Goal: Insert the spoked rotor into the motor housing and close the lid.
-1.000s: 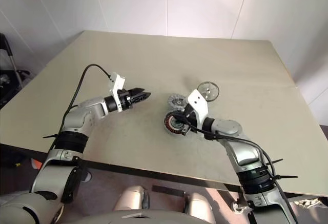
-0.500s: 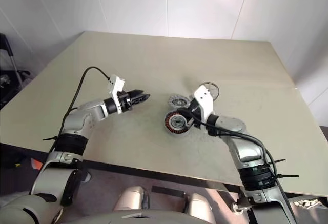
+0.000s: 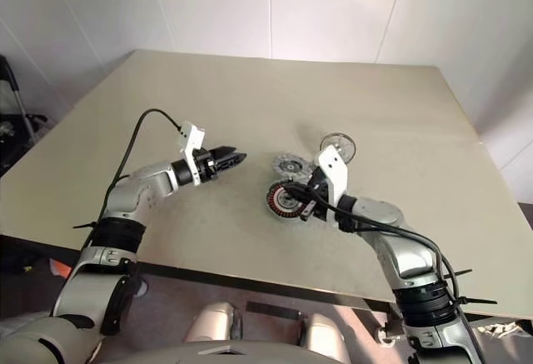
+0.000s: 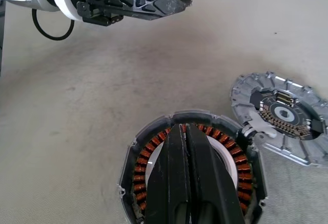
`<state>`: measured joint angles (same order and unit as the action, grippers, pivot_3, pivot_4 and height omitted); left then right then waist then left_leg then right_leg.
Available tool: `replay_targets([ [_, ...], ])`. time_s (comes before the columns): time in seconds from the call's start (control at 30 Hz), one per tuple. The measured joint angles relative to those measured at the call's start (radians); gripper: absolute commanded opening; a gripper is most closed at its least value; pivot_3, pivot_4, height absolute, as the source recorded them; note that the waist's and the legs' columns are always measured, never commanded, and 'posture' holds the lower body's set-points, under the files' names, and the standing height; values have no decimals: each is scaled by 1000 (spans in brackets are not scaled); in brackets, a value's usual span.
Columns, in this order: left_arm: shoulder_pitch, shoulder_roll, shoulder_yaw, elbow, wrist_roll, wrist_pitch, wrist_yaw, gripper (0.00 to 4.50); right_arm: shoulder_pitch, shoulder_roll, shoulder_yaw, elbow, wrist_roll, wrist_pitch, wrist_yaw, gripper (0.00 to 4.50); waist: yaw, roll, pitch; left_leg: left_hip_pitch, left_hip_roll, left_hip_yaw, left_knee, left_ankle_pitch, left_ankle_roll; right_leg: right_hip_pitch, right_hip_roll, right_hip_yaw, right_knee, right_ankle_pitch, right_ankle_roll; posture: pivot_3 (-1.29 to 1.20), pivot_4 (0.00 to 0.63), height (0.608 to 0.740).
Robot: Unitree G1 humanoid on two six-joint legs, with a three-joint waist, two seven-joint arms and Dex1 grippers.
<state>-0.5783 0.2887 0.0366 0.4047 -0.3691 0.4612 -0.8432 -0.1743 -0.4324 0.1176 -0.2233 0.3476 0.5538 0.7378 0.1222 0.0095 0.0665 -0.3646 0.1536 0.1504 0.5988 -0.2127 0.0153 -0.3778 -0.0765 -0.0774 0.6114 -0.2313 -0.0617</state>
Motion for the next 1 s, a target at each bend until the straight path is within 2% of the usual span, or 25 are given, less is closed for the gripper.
replay_targets([
  [0.13,0,5,1,2,0,0,1,2640,9,9,21,69,-31,-25,-18,43,0,0,0,0,0,0,0,0,0,0,0,0,-1,0,0,0,0,740],
  [0.4,0,9,8,10,0,-3,9,2640,-2,-6,14,73,-35,-27,-23,43,0,0,0,0,0,0,0,0,0,1,0,0,-1,0,0,0,0,740],
  [0.77,0,10,10,12,0,-7,9,2640,-52,-31,-3,-51,-3,4,-19,43,0,0,0,0,0,0,0,0,0,1,0,0,-1,0,0,0,0,740],
  [1.0,0,11,10,13,0,-7,12,2640,-22,9,66,67,-42,-2,-39,43,0,0,0,0,0,0,0,0,-1,1,0,0,-1,0,0,0,0,740],
])
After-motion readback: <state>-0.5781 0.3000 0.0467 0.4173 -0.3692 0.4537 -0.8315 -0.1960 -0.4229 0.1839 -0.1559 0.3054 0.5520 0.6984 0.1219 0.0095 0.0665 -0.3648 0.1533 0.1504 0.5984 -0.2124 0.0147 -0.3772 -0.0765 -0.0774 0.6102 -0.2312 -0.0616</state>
